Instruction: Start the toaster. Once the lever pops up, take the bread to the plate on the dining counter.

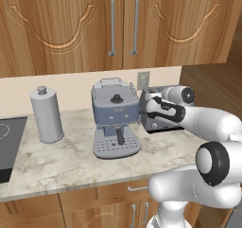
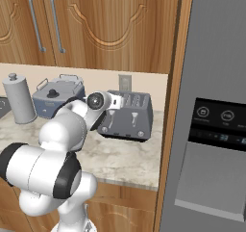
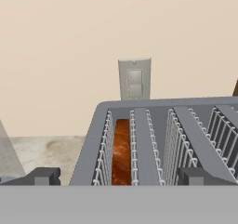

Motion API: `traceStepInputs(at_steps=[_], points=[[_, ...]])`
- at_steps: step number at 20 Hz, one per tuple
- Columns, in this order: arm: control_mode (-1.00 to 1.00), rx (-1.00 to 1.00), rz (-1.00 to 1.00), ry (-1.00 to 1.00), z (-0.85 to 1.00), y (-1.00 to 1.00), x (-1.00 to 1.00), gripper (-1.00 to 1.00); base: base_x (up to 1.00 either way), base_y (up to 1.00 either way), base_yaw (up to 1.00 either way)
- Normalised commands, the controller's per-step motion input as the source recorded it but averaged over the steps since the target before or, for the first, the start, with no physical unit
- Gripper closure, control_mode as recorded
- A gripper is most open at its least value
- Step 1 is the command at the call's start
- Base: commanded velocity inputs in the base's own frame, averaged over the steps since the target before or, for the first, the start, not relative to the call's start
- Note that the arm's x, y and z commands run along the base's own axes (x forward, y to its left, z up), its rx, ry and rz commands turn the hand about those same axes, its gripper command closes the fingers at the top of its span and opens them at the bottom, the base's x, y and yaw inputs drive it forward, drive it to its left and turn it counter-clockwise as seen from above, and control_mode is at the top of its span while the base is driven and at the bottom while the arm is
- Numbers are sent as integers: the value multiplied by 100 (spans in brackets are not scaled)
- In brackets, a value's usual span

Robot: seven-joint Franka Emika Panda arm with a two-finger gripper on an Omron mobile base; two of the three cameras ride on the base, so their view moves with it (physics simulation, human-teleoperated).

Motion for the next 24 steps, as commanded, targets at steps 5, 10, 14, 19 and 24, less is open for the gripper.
traceStepInputs(at_steps=[5,10,14,19,24], points=[[-100,0,0,0,0,0,0,-100,0,0,0],[-100,0,0,0,0,0,0,-100,0,0,0],[-100,0,0,0,0,0,0,-100,0,0,0],[-100,0,0,0,0,0,0,-100,0,0,0],[-100,0,0,0,0,0,0,-100,0,0,0]])
